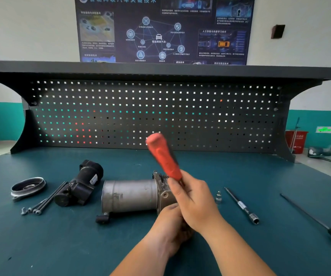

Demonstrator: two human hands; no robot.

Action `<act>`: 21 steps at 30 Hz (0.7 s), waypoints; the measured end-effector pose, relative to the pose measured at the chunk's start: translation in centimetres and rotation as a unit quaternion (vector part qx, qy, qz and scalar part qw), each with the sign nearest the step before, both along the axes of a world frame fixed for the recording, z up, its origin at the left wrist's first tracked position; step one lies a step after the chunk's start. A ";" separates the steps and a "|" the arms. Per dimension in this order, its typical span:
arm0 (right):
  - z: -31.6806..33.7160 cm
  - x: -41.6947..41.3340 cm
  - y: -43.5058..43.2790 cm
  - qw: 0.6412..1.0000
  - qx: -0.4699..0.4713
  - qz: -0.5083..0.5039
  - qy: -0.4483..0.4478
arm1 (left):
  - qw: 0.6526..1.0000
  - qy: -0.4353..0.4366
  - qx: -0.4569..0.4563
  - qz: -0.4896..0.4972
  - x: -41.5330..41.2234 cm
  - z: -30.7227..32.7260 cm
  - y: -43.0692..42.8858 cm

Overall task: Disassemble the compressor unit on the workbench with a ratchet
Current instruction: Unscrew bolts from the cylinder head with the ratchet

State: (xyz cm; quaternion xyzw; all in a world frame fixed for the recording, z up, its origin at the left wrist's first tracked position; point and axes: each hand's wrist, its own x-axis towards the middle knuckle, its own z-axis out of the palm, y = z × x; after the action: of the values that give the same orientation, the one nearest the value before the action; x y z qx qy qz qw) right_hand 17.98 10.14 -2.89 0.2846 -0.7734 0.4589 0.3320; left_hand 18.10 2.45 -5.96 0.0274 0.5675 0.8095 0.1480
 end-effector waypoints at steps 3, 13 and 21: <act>-0.1 0.2 -0.1 1.000 -0.002 0.005 0.000 | 1.000 -0.001 0.005 -0.001 -0.1 -0.1 0.0; 0.9 -0.6 1.7 0.749 -0.629 0.030 -0.208 | 0.999 -0.022 -0.007 0.031 -0.6 -0.3 0.2; 1.2 -1.3 2.8 0.713 -0.652 0.001 -0.257 | 1.000 -0.017 0.002 0.017 -0.1 0.0 0.6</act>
State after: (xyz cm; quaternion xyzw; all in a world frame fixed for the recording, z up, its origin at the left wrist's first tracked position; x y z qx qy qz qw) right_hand 16.68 12.90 -1.74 -0.1305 -0.3373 0.9051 0.2234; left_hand 17.98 3.01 -5.99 0.0047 0.5640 0.8131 0.1437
